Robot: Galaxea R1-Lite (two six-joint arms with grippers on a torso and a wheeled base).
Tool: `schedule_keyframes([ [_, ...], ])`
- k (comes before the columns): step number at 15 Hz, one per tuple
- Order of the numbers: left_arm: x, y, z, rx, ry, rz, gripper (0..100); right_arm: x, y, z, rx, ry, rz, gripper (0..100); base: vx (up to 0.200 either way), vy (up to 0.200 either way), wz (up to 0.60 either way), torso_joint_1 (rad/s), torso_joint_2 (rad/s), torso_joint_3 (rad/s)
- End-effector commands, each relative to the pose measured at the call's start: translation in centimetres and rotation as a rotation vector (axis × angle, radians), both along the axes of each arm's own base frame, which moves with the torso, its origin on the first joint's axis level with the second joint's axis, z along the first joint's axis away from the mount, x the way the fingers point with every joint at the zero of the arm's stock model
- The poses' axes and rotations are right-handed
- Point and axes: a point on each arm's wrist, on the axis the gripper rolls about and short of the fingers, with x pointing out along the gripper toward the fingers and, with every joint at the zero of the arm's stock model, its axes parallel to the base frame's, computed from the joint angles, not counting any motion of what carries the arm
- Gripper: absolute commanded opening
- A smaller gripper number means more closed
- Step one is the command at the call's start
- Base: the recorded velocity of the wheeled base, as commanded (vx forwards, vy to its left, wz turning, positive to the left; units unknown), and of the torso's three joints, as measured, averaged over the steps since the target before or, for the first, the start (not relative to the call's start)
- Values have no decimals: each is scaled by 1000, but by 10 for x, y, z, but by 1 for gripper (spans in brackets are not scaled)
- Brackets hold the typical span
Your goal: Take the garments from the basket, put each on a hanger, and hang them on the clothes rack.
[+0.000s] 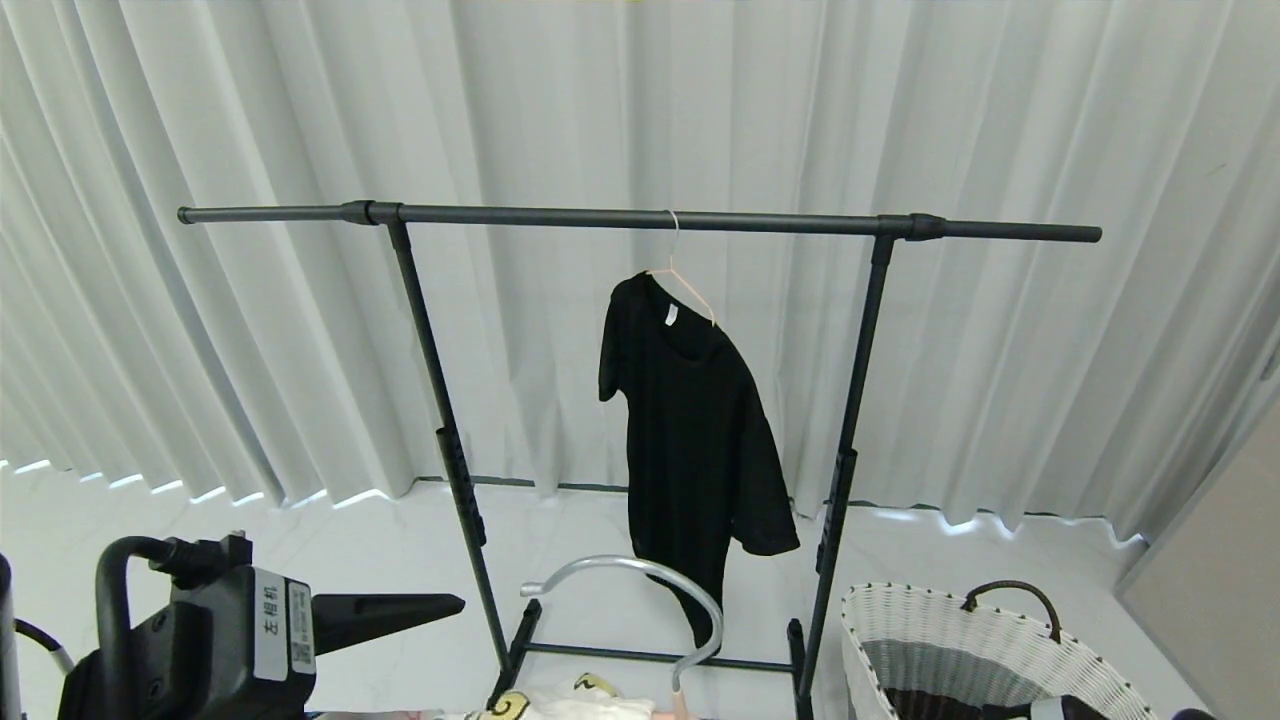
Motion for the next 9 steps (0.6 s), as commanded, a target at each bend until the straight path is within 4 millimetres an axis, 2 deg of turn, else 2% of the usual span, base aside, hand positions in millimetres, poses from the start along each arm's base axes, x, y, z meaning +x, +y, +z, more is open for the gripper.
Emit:
schedule_keyframes([
  [1, 1, -1, -2, 3, 10, -9, 100, -1, 1, 1, 7, -20, 14, 0, 0, 0, 0, 0, 0, 0],
  [3, 0, -2, -2, -2, 20, -39, 100, -5, 3, 2, 9, -36, 39, 0, 0, 0, 0, 0, 0, 0],
  [4, 0, -3, -2, -1, 21, -44, 0, -6, 3, 2, 6, -41, 48, 0, 0, 0, 0, 0, 0, 0],
  [9, -1, -5, -5, 9, 32, -62, 0, -7, 3, 1, 4, -44, 47, 0, 0, 0, 0, 0, 0, 0],
])
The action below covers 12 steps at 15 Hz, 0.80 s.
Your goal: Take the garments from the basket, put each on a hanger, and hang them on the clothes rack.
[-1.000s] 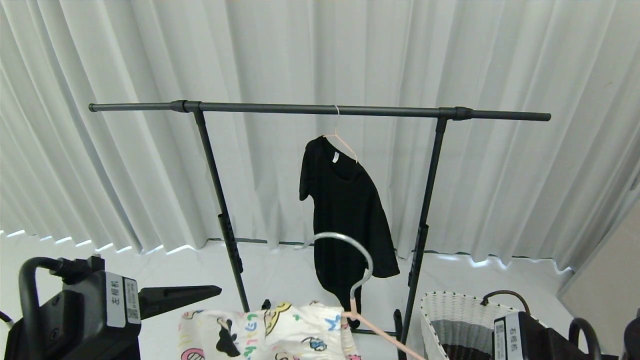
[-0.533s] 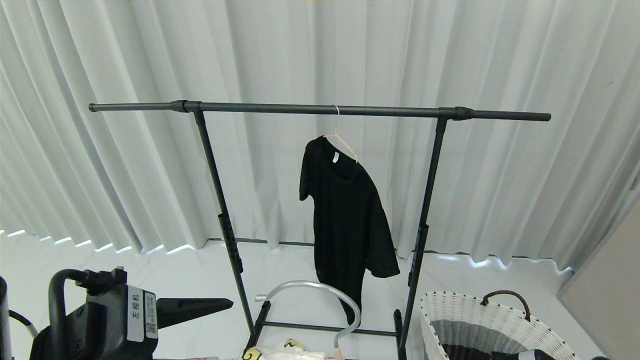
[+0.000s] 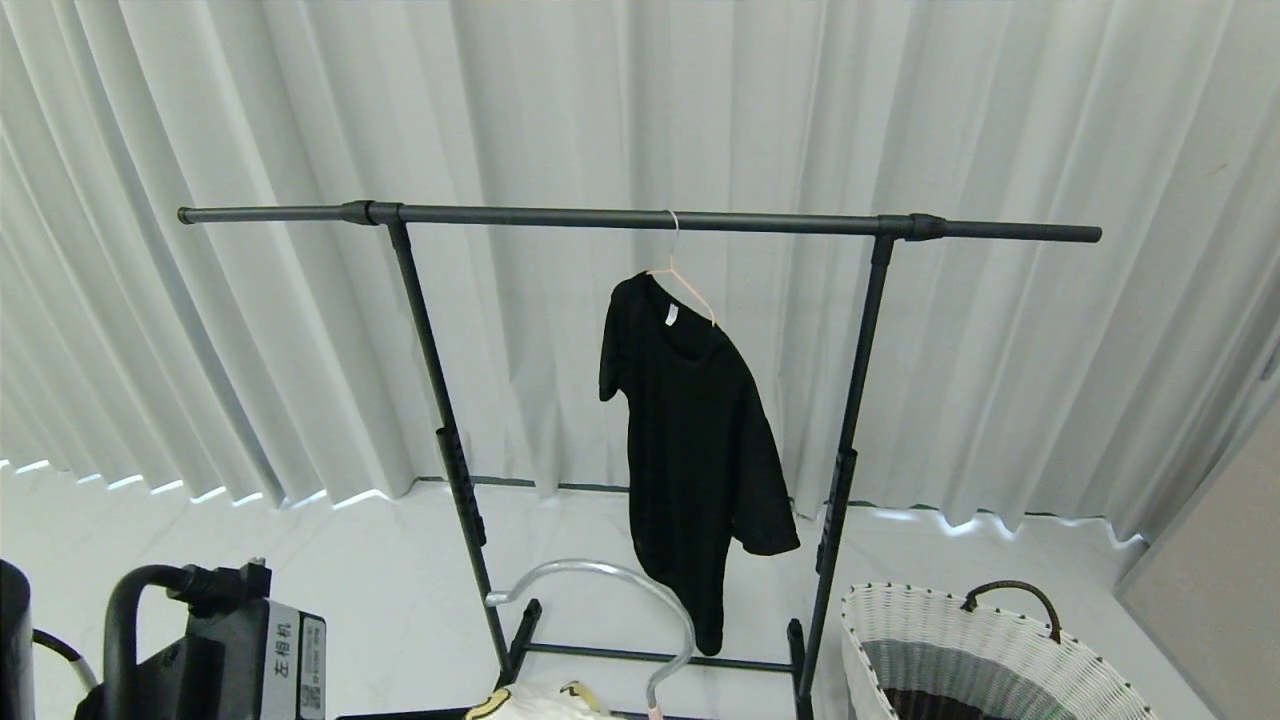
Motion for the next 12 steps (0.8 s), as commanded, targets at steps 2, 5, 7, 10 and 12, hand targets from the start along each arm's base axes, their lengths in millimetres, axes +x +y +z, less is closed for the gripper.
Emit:
schedule_keyframes([
  [2, 2, -2, -3, 13, 18, 4, 0, 0, -1, -2, -13, -16, 1, 100, 0, 0, 0, 0, 0, 0],
  [5, 3, -2, -4, 17, 17, 14, 0, 1, -1, -1, -14, -31, -5, 100, 0, 0, 0, 0, 0, 0],
  [7, 4, 1, -4, 20, 12, 44, 0, 9, -3, 0, -19, -56, -119, 100, 0, 0, 0, 0, 0, 0],
  [10, 8, 10, -2, 16, -12, 134, 0, 18, -10, 1, -23, -77, -238, 100, 0, 0, 0, 0, 0, 0],
  [12, 11, 11, 3, -26, -63, 160, 0, 19, -10, 1, -22, -70, -247, 100, 0, 0, 0, 0, 0, 0],
])
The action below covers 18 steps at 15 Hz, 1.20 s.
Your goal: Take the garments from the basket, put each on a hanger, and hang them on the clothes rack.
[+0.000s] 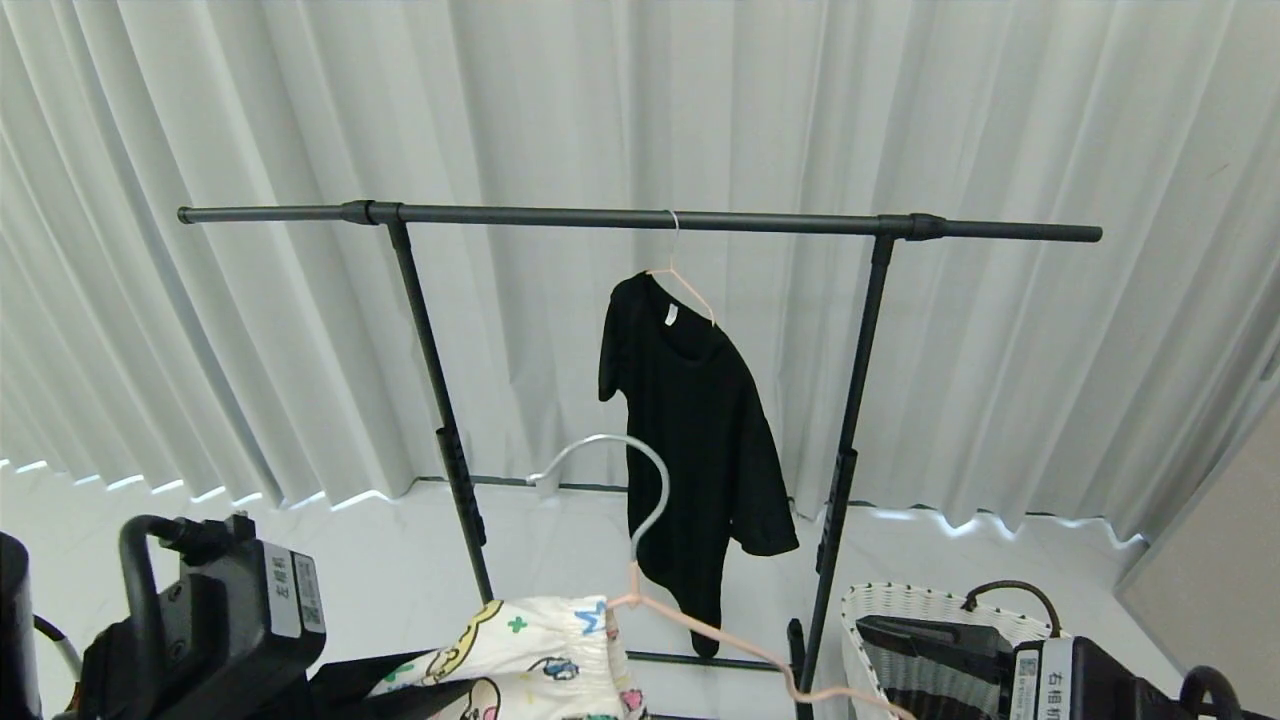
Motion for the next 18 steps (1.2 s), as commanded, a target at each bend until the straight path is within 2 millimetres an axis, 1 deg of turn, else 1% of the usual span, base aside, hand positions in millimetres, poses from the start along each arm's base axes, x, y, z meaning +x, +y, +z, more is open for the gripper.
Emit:
schedule_keyframes([
  [1, 4, 3, 5, -19, -50, 59, 0, 1, -1, 0, 7, 9, -7, 100, 0, 0, 0, 0, 0, 0],
  [3, 8, 2, 10, -23, -118, 148, 0, 1, 0, 0, 37, 70, -10, 100, 0, 0, 0, 0, 0, 0],
  [4, 9, 2, 11, -25, -130, 164, 0, 2, 3, 0, 58, 110, -19, 100, 0, 0, 0, 0, 0, 0],
  [7, 9, 2, 15, -23, -178, 153, 0, 7, 14, -6, 92, 240, -67, 100, 0, 0, 0, 0, 0, 0],
  [8, 9, 2, 17, -10, -223, 145, 0, 11, 24, -8, 118, 313, -97, 100, 0, 0, 0, 0, 0, 0],
  [10, 11, 2, 20, -20, -247, 151, 0, 21, 47, -7, 186, 415, -168, 100, 0, 0, 0, 0, 0, 0],
  [12, 12, 1, 23, -29, -263, 161, 0, 34, 72, -14, 213, 437, -288, 100, 0, 0, 0, 0, 0, 0],
  [13, 12, 1, 25, -33, -265, 162, 0, 39, 82, -17, 227, 442, -325, 100, 0, 0, 0, 0, 0, 0],
  [16, 12, 1, 27, -40, -273, 163, 0, 48, 102, -22, 232, 443, -342, 100, 0, 0, 0, 0, 0, 0],
  [18, 12, 1, 27, -41, -274, 163, 0, 51, 110, -24, 230, 439, -341, 100, 0, 0, 0, 0, 0, 0],
])
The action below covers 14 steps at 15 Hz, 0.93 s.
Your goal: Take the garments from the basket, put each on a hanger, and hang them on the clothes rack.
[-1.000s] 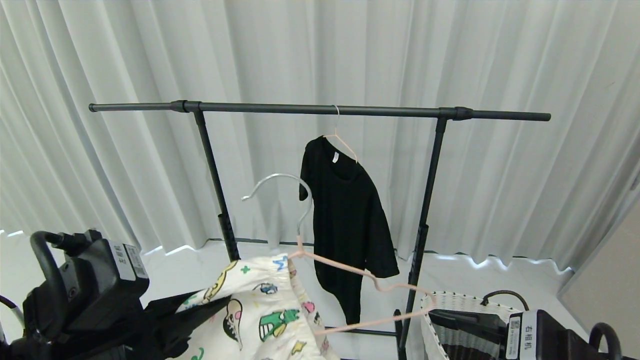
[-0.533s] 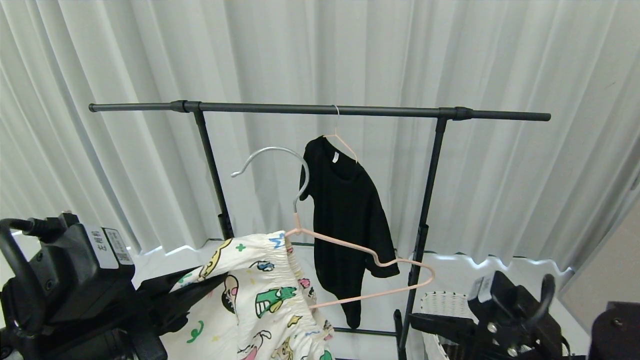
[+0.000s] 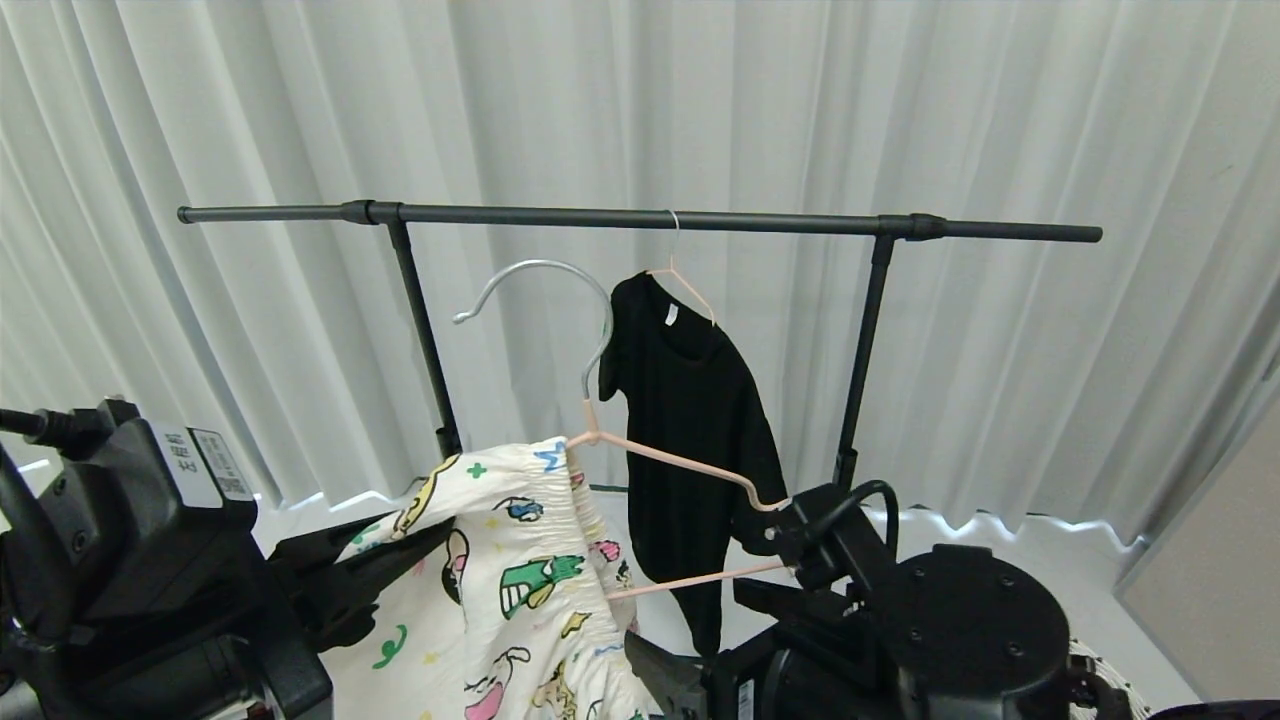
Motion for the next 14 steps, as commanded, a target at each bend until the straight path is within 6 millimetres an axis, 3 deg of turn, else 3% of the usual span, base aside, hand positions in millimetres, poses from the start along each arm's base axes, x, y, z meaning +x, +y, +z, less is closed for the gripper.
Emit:
schedule_keyframes([
  [1, 1, 0, 0, 0, 0, 5, 0, 2, 11, -12, -31, 12, 10, 100, 0, 0, 0, 0, 0, 0],
  [6, 5, 4, 1, -4, 0, 41, 0, -16, 18, -10, -28, 5, 74, 100, 0, 0, 0, 0, 0, 0],
  [10, 5, 5, 2, -7, -2, 48, 0, 7, -2, -12, -59, -13, -74, 100, 0, 0, 0, 0, 0, 0],
  [14, 5, 4, 4, -12, -10, 37, 0, 18, 1, -11, -75, -46, -92, 100, 0, 0, 0, 0, 0, 0],
])
